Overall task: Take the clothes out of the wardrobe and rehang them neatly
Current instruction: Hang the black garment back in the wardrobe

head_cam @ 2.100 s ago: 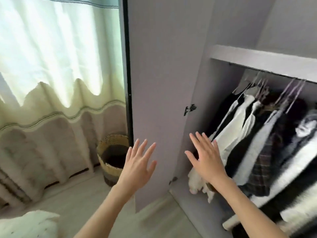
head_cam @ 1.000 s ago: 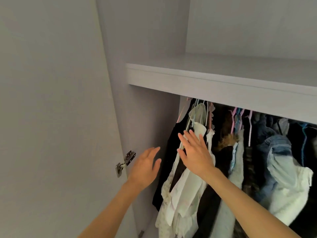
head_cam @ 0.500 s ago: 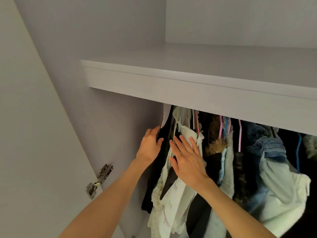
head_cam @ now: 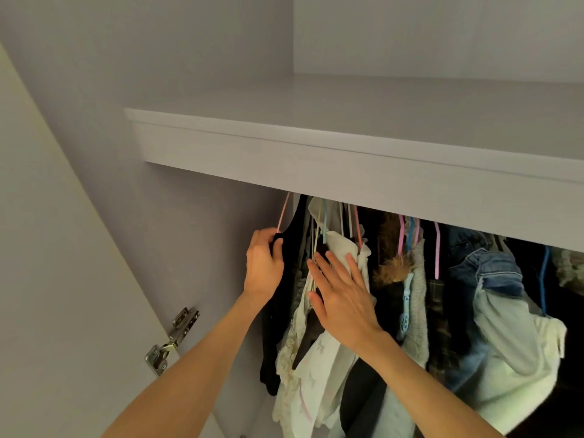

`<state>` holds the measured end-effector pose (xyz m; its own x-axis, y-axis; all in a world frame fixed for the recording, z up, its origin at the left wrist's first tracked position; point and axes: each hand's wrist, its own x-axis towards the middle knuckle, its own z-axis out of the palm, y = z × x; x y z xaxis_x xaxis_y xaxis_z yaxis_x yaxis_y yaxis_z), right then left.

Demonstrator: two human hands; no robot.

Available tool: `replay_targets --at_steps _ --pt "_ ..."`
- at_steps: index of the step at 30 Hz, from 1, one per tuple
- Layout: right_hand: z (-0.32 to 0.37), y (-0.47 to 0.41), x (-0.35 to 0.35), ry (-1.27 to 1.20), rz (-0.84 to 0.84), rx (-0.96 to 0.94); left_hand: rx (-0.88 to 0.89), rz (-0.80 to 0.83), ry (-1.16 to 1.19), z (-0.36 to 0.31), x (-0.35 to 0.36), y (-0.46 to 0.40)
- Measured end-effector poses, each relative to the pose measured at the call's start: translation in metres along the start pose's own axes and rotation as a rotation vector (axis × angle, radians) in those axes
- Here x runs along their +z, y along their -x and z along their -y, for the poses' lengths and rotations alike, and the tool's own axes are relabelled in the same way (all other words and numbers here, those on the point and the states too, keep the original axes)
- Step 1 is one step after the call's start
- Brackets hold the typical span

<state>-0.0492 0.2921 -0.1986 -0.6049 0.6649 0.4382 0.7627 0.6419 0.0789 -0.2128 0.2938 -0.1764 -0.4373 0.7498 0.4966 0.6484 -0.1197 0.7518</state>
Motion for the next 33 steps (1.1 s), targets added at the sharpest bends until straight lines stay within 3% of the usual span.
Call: replay_targets --at_steps 8,20,23,27,30,33 --pt "-0.008 0.003 0.0 -0.009 -0.014 -0.009 0.0 -0.066 -0.041 -0.01 -0.02 0.0" --pt "0.009 0.005 -0.013 -0.101 -0.034 -0.001 -0.126 -0.101 -0.158 0.009 -0.064 0.113" --pt "0.044 0.003 -0.03 -0.395 -0.037 -0.005 -0.119 -0.085 -0.191 0.008 -0.077 0.138" --pt "0.099 -0.007 -0.057 -1.094 0.254 0.23 -0.133 -0.078 -0.228 0.003 -0.098 0.183" --pt "0.144 -0.001 -0.07 -1.518 0.34 0.436 -0.184 -0.111 -0.252 -0.001 -0.12 0.227" --pt "0.182 0.025 -0.076 -1.604 0.462 0.484 -0.258 -0.126 -0.278 -0.007 -0.147 0.278"
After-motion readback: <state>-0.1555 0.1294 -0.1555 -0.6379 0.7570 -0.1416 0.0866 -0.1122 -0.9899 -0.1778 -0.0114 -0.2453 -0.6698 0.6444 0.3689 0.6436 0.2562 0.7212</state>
